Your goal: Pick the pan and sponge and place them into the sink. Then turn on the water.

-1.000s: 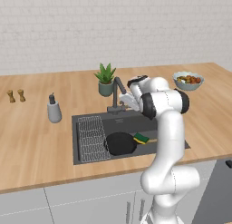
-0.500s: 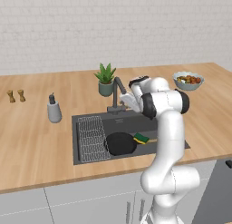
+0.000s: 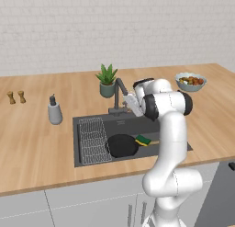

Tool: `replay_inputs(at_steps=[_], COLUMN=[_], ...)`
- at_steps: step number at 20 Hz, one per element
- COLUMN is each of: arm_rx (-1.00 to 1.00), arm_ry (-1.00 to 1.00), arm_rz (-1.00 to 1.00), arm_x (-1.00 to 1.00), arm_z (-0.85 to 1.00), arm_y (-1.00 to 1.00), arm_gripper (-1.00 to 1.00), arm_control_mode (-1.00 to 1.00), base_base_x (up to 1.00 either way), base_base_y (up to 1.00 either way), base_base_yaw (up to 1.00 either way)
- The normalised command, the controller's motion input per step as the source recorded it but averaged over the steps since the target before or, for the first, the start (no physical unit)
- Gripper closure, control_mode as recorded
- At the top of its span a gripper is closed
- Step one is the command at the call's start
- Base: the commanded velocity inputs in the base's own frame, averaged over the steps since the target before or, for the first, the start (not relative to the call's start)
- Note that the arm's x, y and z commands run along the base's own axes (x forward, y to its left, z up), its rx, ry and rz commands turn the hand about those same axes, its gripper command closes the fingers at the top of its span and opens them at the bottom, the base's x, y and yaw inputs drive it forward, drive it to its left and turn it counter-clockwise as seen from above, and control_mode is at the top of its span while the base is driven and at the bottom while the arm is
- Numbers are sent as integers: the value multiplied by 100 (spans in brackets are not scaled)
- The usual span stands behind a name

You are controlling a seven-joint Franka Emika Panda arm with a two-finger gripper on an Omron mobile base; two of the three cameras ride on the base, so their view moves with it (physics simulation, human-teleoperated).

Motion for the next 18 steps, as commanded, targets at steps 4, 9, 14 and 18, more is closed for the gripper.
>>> replay_inputs(at_steps=[4, 9, 14, 18], arm_rx=[12, 7, 5, 4], arm_ry=[8, 10, 8, 5], arm_rz=[-15, -13, -9, -5], arm_x=[0, 0, 6, 15], arm_z=[-36, -44, -47, -45], arm_y=[0, 0, 0, 0], arm_gripper=[100, 100, 100, 100], arm_control_mode=[-100, -100, -100, -100], base_base_x=[0, 0, 0, 0], base_base_y=[0, 0, 0, 0], base_base_yaw=[0, 0, 0, 0])
